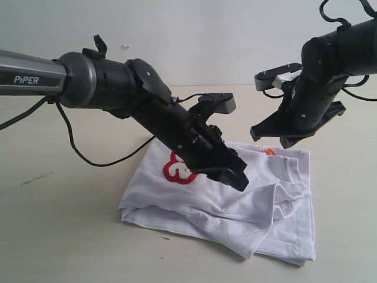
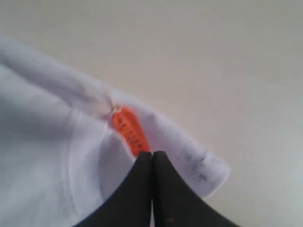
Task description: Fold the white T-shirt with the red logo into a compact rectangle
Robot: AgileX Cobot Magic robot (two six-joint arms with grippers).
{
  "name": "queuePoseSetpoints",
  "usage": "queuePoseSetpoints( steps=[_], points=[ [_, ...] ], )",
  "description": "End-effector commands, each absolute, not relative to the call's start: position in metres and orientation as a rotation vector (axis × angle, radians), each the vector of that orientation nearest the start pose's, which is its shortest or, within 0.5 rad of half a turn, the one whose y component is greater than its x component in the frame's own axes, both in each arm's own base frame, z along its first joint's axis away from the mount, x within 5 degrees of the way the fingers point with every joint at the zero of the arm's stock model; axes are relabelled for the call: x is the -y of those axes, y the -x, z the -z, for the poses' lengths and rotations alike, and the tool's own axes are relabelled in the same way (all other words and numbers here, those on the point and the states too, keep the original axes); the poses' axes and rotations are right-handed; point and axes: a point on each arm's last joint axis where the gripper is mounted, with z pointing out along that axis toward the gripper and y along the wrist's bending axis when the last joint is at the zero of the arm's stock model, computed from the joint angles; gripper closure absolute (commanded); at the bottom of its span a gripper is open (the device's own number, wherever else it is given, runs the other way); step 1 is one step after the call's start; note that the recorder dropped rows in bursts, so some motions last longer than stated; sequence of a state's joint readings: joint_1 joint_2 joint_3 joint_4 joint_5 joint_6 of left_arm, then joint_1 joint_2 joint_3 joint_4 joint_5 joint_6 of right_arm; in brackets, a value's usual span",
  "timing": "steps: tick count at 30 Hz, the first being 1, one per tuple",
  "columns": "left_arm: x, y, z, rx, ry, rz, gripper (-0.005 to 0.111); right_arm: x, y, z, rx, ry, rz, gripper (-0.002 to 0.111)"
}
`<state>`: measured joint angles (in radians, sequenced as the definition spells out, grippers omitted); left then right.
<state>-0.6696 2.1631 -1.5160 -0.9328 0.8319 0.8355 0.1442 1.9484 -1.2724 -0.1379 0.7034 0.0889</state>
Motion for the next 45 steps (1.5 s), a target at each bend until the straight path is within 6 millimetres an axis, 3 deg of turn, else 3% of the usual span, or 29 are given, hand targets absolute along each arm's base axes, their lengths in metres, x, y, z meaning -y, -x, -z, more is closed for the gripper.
queuePoseSetpoints(
  steps=[1, 8, 10, 15, 18, 21, 26, 30, 33, 39, 43, 45],
  points=[
    [0.326, -0.317, -0.165, -2.369, -1.117, 1.127, 0.065, -0.054, -0.370, -0.166, -2.953, 0.350, -0.037, 0.108],
    [0.322, -0.311, -0.163, -2.387, -1.238, 1.111, 0.054, -0.053, -0.371, -0.167, -2.957, 0.223, -0.031, 0.106],
    [0.320, -0.311, -0.161, -2.405, -1.267, 1.077, 0.052, -0.052, -0.371, -0.167, -2.952, 0.234, -0.016, 0.096],
    [0.324, -0.307, -0.160, -2.404, -1.285, 1.066, 0.051, -0.045, -0.373, -0.168, -2.932, 0.295, 0.110, 0.060],
    [0.332, -0.302, -0.159, -2.371, -1.294, 1.031, 0.051, -0.045, -0.373, -0.166, -2.936, 0.296, 0.110, 0.053],
    [0.341, -0.298, -0.158, -2.338, -1.293, 0.992, 0.051, -0.045, -0.374, -0.160, -2.946, 0.298, 0.111, 0.053],
    [0.353, -0.290, -0.158, -2.302, -1.303, 0.962, 0.040, -0.046, -0.376, -0.143, -2.990, 0.314, 0.110, 0.053],
    [0.358, -0.289, -0.157, -2.261, -1.323, 0.882, 0.039, -0.046, -0.377, -0.134, -3.003, 0.320, 0.113, 0.056],
    [0.359, -0.288, -0.153, -2.231, -1.376, 0.812, 0.039, -0.046, -0.378, -0.134, -2.992, 0.319, 0.110, 0.067],
    [0.360, -0.289, -0.128, -2.269, -1.411, 0.772, 0.040, -0.047, -0.381, -0.134, -2.964, 0.318, 0.105, 0.106],
    [0.361, -0.287, -0.114, -2.296, -1.428, 0.768, 0.048, -0.047, -0.383, -0.136, -2.938, 0.317, 0.100, 0.108],
    [0.362, -0.285, -0.110, -2.302, -1.436, 0.768, 0.061, -0.048, -0.384, -0.142, -2.903, 0.313, 0.096, 0.108]
  ],
)
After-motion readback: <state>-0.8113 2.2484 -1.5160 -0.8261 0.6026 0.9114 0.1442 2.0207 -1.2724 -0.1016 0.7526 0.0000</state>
